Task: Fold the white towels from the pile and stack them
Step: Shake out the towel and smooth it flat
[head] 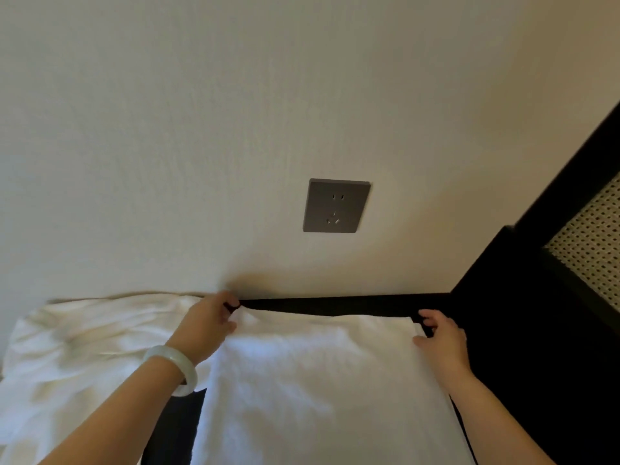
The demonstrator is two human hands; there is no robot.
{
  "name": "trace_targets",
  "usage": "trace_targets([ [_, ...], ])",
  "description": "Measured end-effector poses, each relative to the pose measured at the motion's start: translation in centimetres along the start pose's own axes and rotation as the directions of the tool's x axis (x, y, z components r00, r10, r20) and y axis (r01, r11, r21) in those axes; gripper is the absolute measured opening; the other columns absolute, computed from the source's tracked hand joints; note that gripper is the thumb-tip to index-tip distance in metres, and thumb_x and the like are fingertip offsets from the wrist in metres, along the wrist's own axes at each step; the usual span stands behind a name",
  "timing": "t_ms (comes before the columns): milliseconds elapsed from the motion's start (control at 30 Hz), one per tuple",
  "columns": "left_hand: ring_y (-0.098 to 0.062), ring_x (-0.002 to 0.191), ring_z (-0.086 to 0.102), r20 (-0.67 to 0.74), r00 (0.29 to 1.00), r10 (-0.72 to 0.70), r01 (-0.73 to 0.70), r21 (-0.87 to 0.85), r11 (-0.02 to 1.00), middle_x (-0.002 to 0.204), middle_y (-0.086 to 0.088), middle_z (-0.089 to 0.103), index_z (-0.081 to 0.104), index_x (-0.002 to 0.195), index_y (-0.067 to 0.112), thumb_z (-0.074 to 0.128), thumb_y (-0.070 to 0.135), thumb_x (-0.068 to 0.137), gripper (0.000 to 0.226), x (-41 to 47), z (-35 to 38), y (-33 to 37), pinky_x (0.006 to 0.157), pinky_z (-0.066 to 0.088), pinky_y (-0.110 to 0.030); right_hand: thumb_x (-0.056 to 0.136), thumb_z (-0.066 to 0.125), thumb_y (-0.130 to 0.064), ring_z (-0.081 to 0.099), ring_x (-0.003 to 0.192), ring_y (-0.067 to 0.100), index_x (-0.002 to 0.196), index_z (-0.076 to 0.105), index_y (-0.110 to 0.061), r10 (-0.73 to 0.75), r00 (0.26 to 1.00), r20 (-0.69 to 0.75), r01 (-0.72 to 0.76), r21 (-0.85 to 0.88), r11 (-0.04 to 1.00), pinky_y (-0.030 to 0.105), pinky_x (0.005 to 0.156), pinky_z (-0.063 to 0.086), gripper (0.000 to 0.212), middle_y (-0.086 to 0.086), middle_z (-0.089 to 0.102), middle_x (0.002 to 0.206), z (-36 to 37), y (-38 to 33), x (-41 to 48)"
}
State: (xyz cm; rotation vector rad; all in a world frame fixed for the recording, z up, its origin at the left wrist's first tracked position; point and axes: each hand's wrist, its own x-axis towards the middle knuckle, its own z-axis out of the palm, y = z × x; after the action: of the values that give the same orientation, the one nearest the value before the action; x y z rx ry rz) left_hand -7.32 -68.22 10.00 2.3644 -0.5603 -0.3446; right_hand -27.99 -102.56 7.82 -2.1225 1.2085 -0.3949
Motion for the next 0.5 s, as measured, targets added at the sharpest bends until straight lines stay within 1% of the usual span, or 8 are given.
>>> trace_targets([
  [67, -0.012, 0.096, 0.054, 0.108, 0.983, 0.146, -0.159, 0.121, 0.980, 0.113, 0.007, 0.052, 0.055, 0.124, 0.031, 0.061, 0.006, 0.092, 0.041, 0.4, 0.1, -0.1, 0.084, 0.042, -0.018, 0.084, 0.072, -0.004, 0.051, 0.103, 0.025, 0.114, 0.062, -0.011, -0.072, 0.996, -0.046, 0.064, -0.147, 0.987, 0.039, 0.087, 0.049, 0.032, 0.007, 0.057, 0.106, 0.2, -0.6, 0.2],
  [100, -0.011, 0.103, 0.053, 0.165, 0.967, 0.193, -0.220, 0.165, 0.962, 0.120, 0.011, 0.048, 0.056, 0.127, 0.031, 0.057, 0.005, 0.094, 0.042, 0.8, 0.0, -0.1, 0.091, 0.041, -0.019, 0.084, 0.073, -0.010, 0.054, 0.098, 0.025, 0.110, 0.061, -0.010, -0.045, 0.999, -0.025, 0.041, -0.159, 0.986, 0.036, 0.081, 0.049, 0.028, 0.006, 0.056, 0.103, 0.1, -1.1, 0.3],
  [167, -0.013, 0.111, 0.052, 0.264, 0.939, 0.222, -0.289, 0.251, 0.924, 0.127, 0.012, 0.046, 0.059, 0.126, 0.026, 0.048, 0.004, 0.099, 0.037, 1.5, -0.6, 0.0, 0.097, 0.039, -0.020, 0.084, 0.075, -0.023, 0.056, 0.088, 0.022, 0.106, 0.055, -0.010, 0.060, 0.996, 0.062, -0.047, -0.190, 0.981, 0.031, 0.067, 0.045, 0.033, 0.006, 0.057, 0.102, 0.2, -1.8, 0.4],
  [233, -0.013, 0.102, 0.054, 0.336, 0.923, 0.188, -0.304, 0.338, 0.891, 0.126, 0.006, 0.053, 0.061, 0.121, 0.022, 0.043, 0.005, 0.101, 0.033, 2.4, -1.2, 0.2, 0.089, 0.040, -0.018, 0.081, 0.078, -0.026, 0.057, 0.081, 0.021, 0.102, 0.052, -0.010, 0.130, 0.984, 0.122, -0.103, -0.211, 0.972, 0.029, 0.057, 0.041, 0.036, 0.006, 0.059, 0.097, 0.1, -2.1, 0.7],
  [333, -0.012, 0.083, 0.054, 0.397, 0.915, 0.077, -0.253, 0.413, 0.875, 0.111, 0.003, 0.058, 0.056, 0.104, 0.027, 0.053, 0.021, 0.098, 0.009, 3.5, -2.4, 0.4, 0.071, 0.039, -0.019, 0.080, 0.079, -0.016, 0.063, 0.075, 0.025, 0.085, 0.057, -0.008, 0.159, 0.973, 0.165, -0.134, -0.152, 0.979, 0.030, 0.059, 0.046, 0.025, 0.010, 0.065, 0.084, 0.1, -1.7, 1.4],
  [367, -0.010, 0.081, 0.056, 0.407, 0.912, 0.051, -0.227, 0.397, 0.889, 0.105, 0.004, 0.058, 0.053, 0.100, 0.029, 0.057, 0.029, 0.096, 0.006, 3.9, -2.8, 0.4, 0.068, 0.040, -0.020, 0.081, 0.078, -0.013, 0.064, 0.073, 0.026, 0.080, 0.059, -0.007, 0.162, 0.972, 0.173, -0.148, -0.087, 0.985, 0.030, 0.059, 0.046, 0.021, 0.012, 0.067, 0.081, 0.0, -1.3, 1.6],
  [433, -0.006, 0.077, 0.059, 0.379, 0.925, 0.034, -0.156, 0.297, 0.942, 0.097, 0.008, 0.058, 0.052, 0.097, 0.030, 0.064, 0.036, 0.092, 0.014, 4.4, -3.5, 0.1, 0.066, 0.042, -0.018, 0.085, 0.075, -0.009, 0.064, 0.070, 0.027, 0.077, 0.062, -0.005, 0.190, 0.965, 0.183, -0.206, 0.075, 0.976, 0.030, 0.058, 0.046, 0.016, 0.017, 0.069, 0.083, -0.5, -0.7, 1.6],
  [500, -0.008, 0.079, 0.061, 0.279, 0.960, 0.038, -0.106, 0.232, 0.967, 0.096, 0.009, 0.057, 0.057, 0.100, 0.026, 0.070, 0.035, 0.088, 0.019, 4.6, -3.6, 0.0, 0.065, 0.041, -0.017, 0.089, 0.070, -0.009, 0.063, 0.075, 0.029, 0.078, 0.063, -0.005, 0.217, 0.961, 0.171, -0.237, 0.105, 0.966, 0.032, 0.062, 0.047, 0.014, 0.019, 0.069, 0.088, -0.7, -0.2, 1.5],
])
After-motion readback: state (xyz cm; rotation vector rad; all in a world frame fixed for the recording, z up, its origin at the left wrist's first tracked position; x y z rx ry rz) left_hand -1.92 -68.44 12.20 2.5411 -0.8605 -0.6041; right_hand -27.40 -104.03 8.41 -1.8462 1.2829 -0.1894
